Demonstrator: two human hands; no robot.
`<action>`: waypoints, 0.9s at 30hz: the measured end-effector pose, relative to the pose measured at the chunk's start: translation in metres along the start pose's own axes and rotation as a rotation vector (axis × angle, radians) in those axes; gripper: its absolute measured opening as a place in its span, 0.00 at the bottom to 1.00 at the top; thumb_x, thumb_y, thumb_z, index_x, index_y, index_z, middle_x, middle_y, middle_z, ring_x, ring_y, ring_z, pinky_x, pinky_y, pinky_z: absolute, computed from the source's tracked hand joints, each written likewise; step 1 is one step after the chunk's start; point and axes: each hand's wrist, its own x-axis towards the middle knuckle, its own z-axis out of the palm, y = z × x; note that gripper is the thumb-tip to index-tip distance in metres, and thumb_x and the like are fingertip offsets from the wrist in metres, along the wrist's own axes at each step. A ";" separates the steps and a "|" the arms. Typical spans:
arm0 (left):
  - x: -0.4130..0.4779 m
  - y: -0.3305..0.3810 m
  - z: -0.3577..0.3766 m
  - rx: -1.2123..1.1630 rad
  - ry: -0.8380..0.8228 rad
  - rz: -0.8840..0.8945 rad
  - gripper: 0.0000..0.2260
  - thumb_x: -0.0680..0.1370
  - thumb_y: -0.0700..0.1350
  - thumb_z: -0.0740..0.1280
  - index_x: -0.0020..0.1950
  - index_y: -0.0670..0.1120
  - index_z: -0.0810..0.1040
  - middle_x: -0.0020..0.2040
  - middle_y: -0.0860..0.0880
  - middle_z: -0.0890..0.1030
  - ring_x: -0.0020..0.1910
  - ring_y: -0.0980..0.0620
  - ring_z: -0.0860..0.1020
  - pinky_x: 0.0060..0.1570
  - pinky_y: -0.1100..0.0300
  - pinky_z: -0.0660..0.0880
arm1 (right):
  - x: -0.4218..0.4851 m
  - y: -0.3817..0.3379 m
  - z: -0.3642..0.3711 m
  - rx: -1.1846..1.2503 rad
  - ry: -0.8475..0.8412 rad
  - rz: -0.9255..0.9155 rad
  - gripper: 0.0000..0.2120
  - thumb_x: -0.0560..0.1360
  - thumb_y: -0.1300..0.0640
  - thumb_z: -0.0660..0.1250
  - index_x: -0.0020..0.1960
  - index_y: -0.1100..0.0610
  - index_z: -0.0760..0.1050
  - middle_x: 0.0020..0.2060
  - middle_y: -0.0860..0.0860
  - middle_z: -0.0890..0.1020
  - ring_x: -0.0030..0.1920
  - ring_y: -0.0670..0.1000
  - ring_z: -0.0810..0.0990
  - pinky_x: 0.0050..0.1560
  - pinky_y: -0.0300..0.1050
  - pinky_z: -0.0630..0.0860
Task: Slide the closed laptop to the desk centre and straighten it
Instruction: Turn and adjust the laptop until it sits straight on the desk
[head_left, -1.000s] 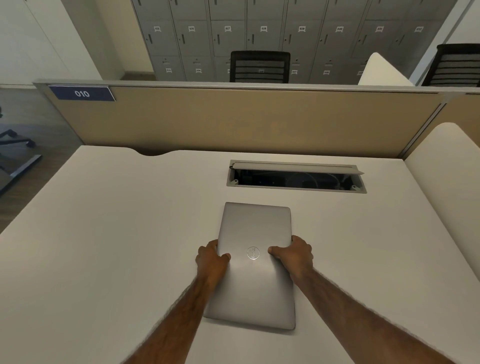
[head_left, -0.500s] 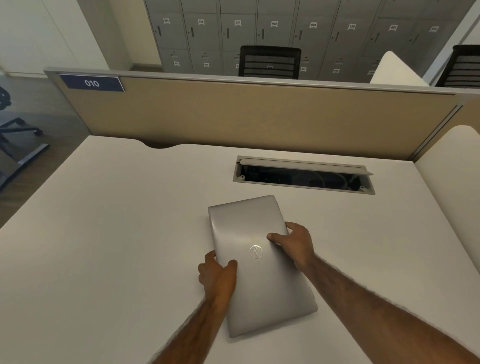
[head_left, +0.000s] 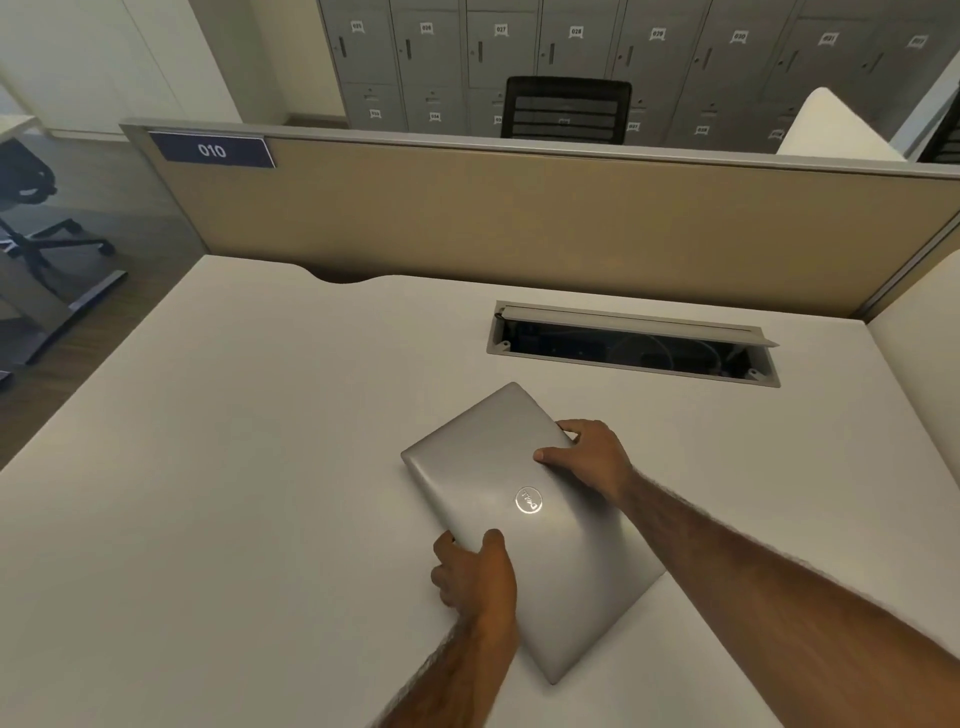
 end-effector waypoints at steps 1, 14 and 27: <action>-0.001 -0.001 0.001 0.001 -0.002 -0.005 0.26 0.74 0.45 0.68 0.71 0.47 0.67 0.66 0.40 0.70 0.64 0.36 0.71 0.60 0.44 0.73 | 0.001 0.000 0.000 -0.011 -0.010 -0.010 0.32 0.67 0.43 0.81 0.69 0.51 0.81 0.62 0.50 0.85 0.56 0.53 0.84 0.63 0.53 0.81; -0.006 -0.016 0.007 -0.013 -0.033 -0.035 0.26 0.73 0.39 0.66 0.71 0.45 0.66 0.66 0.40 0.70 0.61 0.35 0.73 0.61 0.42 0.74 | 0.017 -0.004 0.002 -0.113 -0.072 -0.080 0.30 0.68 0.44 0.80 0.68 0.50 0.82 0.62 0.53 0.85 0.55 0.53 0.83 0.55 0.46 0.77; -0.008 -0.019 0.007 0.015 -0.027 -0.026 0.24 0.74 0.35 0.63 0.70 0.41 0.66 0.66 0.38 0.71 0.60 0.34 0.75 0.59 0.43 0.76 | 0.027 -0.004 0.008 -0.162 -0.097 -0.101 0.30 0.70 0.45 0.79 0.70 0.52 0.80 0.66 0.54 0.81 0.61 0.55 0.81 0.62 0.49 0.76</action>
